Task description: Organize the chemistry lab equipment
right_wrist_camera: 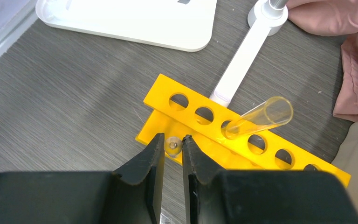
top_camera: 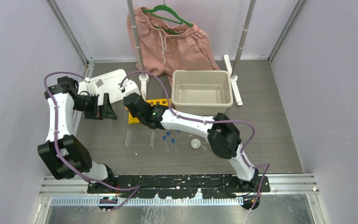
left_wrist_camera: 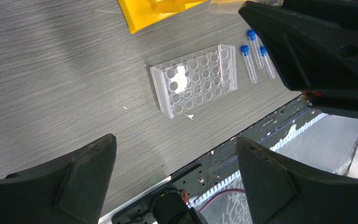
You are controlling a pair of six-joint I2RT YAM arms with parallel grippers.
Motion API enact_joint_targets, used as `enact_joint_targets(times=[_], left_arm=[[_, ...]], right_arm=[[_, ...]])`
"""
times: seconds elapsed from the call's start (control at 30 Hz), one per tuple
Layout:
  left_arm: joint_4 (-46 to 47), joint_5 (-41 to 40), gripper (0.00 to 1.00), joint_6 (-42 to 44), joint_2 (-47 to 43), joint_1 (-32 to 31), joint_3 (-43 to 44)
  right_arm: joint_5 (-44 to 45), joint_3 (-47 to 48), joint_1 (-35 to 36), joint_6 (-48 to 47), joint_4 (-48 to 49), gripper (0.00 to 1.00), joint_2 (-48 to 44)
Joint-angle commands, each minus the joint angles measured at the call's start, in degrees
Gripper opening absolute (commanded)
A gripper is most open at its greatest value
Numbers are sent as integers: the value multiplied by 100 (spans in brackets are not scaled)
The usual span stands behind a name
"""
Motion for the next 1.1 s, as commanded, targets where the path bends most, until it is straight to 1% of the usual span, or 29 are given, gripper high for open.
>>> enact_joint_targets(times=[0.0,0.67,1.07], left_arm=[[-63,107,100,115,-71,50,121],[-122,205,100,161,-102,52,101],[-122,150,100,222,-120,50,88]], right_arm=[[245,-36,49,-150,389,1,34],[420,-412,63,-215,711,1,-69],[408,-521,71,-157,874,1,70]])
